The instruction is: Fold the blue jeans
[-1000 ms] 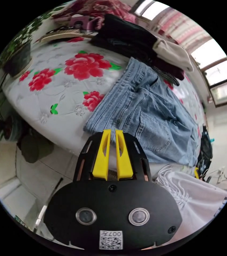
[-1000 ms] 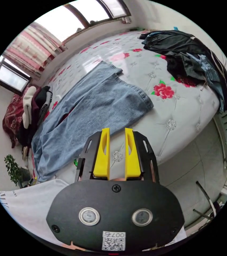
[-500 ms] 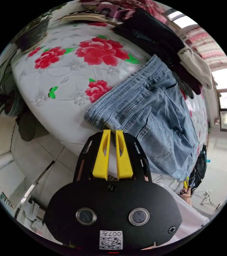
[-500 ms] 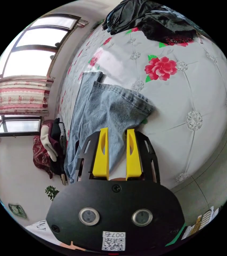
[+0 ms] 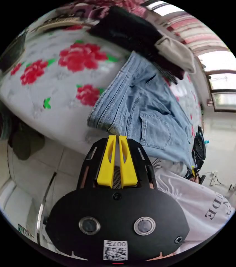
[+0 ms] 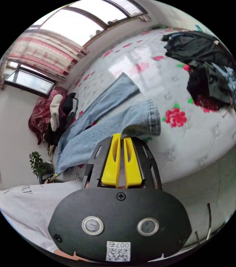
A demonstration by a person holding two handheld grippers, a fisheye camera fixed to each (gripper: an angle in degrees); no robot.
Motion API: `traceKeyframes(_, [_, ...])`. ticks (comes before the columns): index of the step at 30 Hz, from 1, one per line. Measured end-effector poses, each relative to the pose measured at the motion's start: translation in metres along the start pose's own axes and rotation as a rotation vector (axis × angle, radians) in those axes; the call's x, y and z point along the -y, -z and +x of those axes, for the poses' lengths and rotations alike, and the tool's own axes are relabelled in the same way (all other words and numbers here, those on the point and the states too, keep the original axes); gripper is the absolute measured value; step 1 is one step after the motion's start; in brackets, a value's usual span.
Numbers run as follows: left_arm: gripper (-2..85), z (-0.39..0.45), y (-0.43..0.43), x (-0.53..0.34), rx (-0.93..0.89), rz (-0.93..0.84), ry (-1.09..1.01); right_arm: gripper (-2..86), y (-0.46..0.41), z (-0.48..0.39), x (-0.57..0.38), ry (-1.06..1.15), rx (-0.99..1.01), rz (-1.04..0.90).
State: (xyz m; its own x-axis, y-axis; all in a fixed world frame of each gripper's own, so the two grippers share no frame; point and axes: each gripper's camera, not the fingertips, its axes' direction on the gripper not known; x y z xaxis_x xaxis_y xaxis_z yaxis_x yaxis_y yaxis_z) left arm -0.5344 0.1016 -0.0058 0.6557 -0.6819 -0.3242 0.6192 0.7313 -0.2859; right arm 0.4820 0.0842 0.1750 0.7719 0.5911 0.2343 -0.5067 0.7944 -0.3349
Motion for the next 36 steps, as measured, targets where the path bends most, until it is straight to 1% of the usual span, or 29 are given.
traceKeyframes(2, [-0.6, -0.006, -0.025, -0.004, 0.036, -0.042, 0.013, -0.3, -0.013, 0.019, -0.009, -0.111, 0.041, -0.026])
traceKeyframes(4, [-0.6, -0.004, -0.027, -0.004, 0.040, -0.032, -0.010, -0.3, -0.009, 0.014, -0.014, -0.086, 0.025, 0.005])
traceKeyframes(7, [-0.4, 0.002, -0.022, -0.002, 0.035, -0.025, -0.041, -0.3, 0.010, -0.009, -0.016, 0.017, 0.027, 0.063])
traceKeyframes(8, [-0.3, 0.005, -0.021, -0.002, 0.050, -0.024, -0.053, -0.2, 0.018, -0.015, -0.018, 0.030, 0.044, 0.096])
traceKeyframes(10, [0.2, 0.006, -0.026, -0.002, 0.065, -0.029, -0.060, -0.1, 0.017, -0.017, -0.018, 0.011, 0.023, 0.085])
traceKeyframes(12, [1.1, 0.004, -0.037, -0.002, 0.065, -0.042, -0.068, 0.4, 0.002, -0.011, -0.018, -0.021, -0.052, -0.007])
traceKeyframes(14, [4.0, -0.004, -0.045, -0.006, 0.034, -0.050, -0.043, 1.3, -0.004, -0.004, -0.018, -0.083, -0.094, -0.070])
traceKeyframes(16, [7.2, -0.010, -0.040, -0.015, 0.028, -0.023, -0.023, 2.2, 0.007, -0.006, -0.023, -0.069, -0.137, -0.027])
traceKeyframes(18, [8.0, -0.014, -0.033, -0.026, 0.065, 0.002, 0.000, 3.3, 0.023, -0.017, -0.026, -0.040, -0.225, 0.003])
traceKeyframes(20, [8.0, -0.003, -0.021, -0.031, 0.189, 0.042, -0.049, 3.9, 0.031, -0.037, -0.023, 0.048, -0.300, 0.033])
traceKeyframes(21, [8.0, 0.003, -0.018, -0.030, 0.213, 0.052, -0.074, 4.3, 0.033, -0.054, -0.017, 0.120, -0.328, 0.056])
traceKeyframes(23, [8.0, 0.034, -0.010, -0.008, 0.285, 0.105, -0.170, 4.8, 0.029, -0.083, 0.000, 0.233, -0.326, 0.064])
traceKeyframes(24, [8.1, 0.043, -0.009, 0.001, 0.288, 0.120, -0.197, 5.2, 0.021, -0.104, 0.014, 0.307, -0.314, 0.061])
traceKeyframes(26, [8.6, 0.090, -0.014, 0.047, 0.289, 0.149, -0.330, 5.8, 0.005, -0.139, 0.040, 0.416, -0.296, 0.056])
traceKeyframes(27, [8.8, 0.103, -0.018, 0.060, 0.298, 0.150, -0.366, 6.2, -0.006, -0.163, 0.059, 0.481, -0.277, 0.053])
traceKeyframes(29, [9.3, 0.156, -0.039, 0.113, 0.372, 0.143, -0.503, 6.6, -0.025, -0.197, 0.088, 0.564, -0.258, 0.042])
traceKeyframes(31, [9.3, 0.190, -0.060, 0.154, 0.434, 0.116, -0.575, 6.9, -0.046, -0.226, 0.121, 0.629, -0.270, 0.005])
traceKeyframes(35, [10.0, 0.249, -0.107, 0.238, 0.486, 0.000, -0.668, 7.7, -0.090, -0.282, 0.193, 0.766, -0.365, -0.084])
traceKeyframes(36, [10.3, 0.256, -0.114, 0.247, 0.496, -0.013, -0.689, 7.9, -0.101, -0.295, 0.211, 0.805, -0.391, -0.098])
